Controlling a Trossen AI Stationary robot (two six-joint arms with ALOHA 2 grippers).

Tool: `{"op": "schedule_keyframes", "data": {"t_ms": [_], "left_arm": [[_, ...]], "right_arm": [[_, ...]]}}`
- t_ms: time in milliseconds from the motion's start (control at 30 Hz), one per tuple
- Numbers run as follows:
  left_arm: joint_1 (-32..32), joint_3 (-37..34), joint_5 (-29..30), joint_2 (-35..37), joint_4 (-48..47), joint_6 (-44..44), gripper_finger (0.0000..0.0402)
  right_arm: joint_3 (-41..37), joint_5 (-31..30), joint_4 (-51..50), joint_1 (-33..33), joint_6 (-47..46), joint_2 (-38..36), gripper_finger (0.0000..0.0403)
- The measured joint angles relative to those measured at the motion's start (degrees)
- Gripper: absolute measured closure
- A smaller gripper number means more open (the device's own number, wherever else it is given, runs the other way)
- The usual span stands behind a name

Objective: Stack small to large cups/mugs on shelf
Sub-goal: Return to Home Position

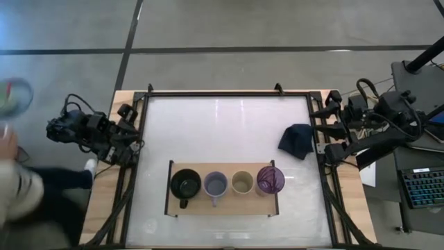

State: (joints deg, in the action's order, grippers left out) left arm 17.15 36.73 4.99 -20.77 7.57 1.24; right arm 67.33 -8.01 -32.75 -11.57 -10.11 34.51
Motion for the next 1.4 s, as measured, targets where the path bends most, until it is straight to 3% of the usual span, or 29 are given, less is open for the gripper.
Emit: {"op": "schedule_keyframes", "data": {"t_ms": [433,667,867,1000,1100,1233,1300,1400], "left_arm": [[0.00,-0.52,-0.19,6.68,-7.15,2.77,0.0359],[0.00,-1.11,-0.57,10.46,-10.08,2.46,0.0359],[0.01,-6.06,0.12,14.07,-10.25,2.85,0.0359],[0.02,-8.82,4.28,19.12,-10.58,2.90,0.0359],[0.04,-9.05,11.13,19.08,-11.70,1.35,0.0359],[0.04,-8.21,14.96,18.47,-10.10,-0.39,0.0359],[-0.02,-9.51,16.14,18.90,-10.00,-0.02,0.0359],[0.02,-12.89,13.13,19.10,-2.66,-0.33,0.0359]], "right_arm": [[-1.69,-0.17,-3.22,0.00,-1.92,-4.97,0.0211],[-8.00,-2.61,-0.91,0.00,-2.36,-11.69,0.0211],[-15.42,-2.87,4.22,0.00,-2.38,-17.65,0.0211],[-18.76,-6.40,4.70,0.00,-2.97,-21.35,0.0211],[-20.19,-8.30,4.62,-0.02,-2.99,-24.36,0.0211],[-20.98,-8.74,4.57,-0.02,-2.51,-27.95,0.0211],[-21.42,-8.74,4.66,-0.02,-2.18,-29.44,0.0211],[-22.83,-9.08,4.54,-0.02,-2.01,-31.76,0.0211]]}}
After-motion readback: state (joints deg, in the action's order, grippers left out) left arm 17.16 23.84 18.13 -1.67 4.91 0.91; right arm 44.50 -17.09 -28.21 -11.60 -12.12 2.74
